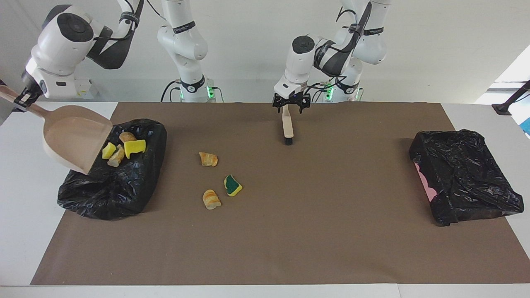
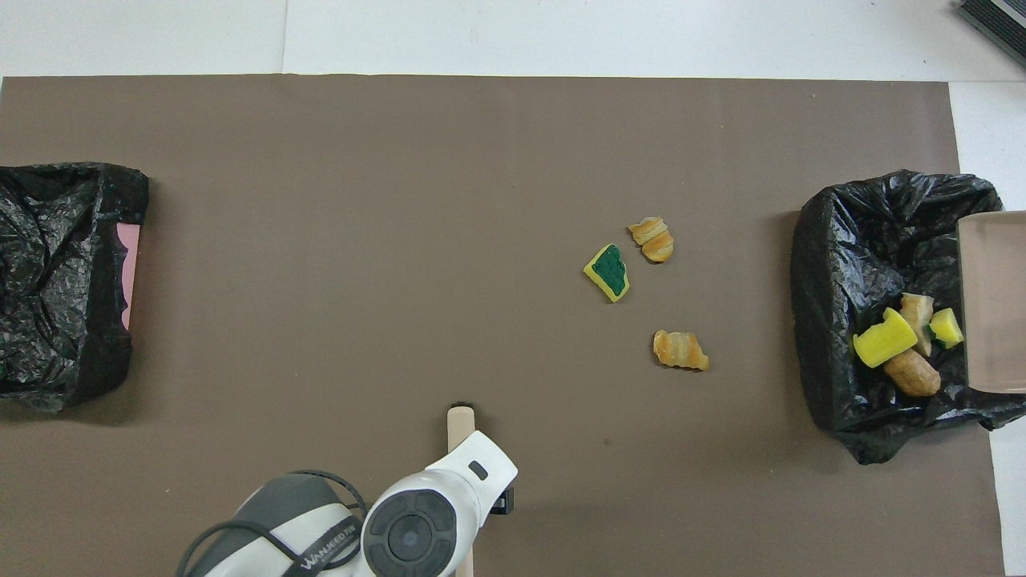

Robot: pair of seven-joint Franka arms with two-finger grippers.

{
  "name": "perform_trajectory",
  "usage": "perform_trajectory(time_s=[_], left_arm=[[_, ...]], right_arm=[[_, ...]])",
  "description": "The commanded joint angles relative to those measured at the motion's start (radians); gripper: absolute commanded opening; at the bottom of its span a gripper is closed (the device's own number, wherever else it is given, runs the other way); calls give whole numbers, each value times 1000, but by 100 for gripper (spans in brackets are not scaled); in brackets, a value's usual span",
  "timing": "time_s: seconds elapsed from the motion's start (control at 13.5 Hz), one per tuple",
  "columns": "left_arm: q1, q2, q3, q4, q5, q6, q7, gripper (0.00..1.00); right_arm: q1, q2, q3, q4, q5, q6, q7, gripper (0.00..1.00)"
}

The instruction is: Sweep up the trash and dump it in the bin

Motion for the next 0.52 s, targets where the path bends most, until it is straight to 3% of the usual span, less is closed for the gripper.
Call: perform_trajectory(time_s=[0.0, 0.22, 0.44], left_arm=[[102, 10, -6, 109, 53, -96, 111, 100], [248, 17, -6, 252, 55, -223, 339, 100], [357, 23, -6, 360, 72, -254, 489, 100]], right_arm=[[38, -7, 11, 7, 96, -13, 22, 0], [73, -4, 12, 7, 294, -59, 24, 0], [131, 19, 12, 4, 435, -102, 76, 0]])
